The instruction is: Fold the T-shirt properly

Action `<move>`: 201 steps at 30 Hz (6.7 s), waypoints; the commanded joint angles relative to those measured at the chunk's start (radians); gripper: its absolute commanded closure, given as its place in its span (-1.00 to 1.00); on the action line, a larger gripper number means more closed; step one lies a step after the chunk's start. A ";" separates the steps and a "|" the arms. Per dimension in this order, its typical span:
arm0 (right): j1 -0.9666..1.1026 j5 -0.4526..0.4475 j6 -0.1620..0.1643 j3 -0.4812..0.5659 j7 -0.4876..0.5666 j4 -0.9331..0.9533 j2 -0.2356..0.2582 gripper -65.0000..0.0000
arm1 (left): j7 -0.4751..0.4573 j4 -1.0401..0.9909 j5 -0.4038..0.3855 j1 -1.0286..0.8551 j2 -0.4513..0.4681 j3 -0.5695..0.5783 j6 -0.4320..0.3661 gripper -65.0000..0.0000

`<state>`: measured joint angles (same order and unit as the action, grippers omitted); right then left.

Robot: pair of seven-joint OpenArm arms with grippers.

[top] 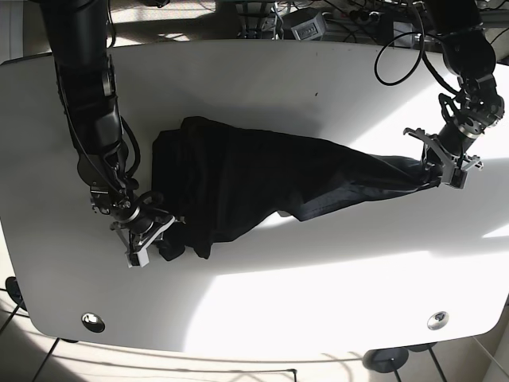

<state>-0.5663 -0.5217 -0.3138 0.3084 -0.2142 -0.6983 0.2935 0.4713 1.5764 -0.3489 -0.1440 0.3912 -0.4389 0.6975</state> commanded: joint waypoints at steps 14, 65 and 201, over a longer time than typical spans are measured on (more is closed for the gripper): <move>0.108 -0.001 -0.002 -0.387 -0.350 -0.680 0.039 0.94 | -0.029 0.029 -0.019 0.076 0.021 -0.010 0.001 1.00; 0.039 0.039 0.000 -0.056 -0.061 -0.197 -0.103 -0.96 | 0.412 0.200 -0.022 -0.085 0.021 -0.417 0.001 1.00; 0.145 -0.315 0.035 -0.763 -0.742 -0.949 0.181 0.94 | 0.527 -0.024 0.038 0.751 -0.185 0.197 0.001 1.00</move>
<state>-0.4000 -0.8158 -0.2726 -0.4374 -0.9890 -1.6253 0.4553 1.0256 1.5295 -0.2951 0.5720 0.1974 -0.2378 0.7006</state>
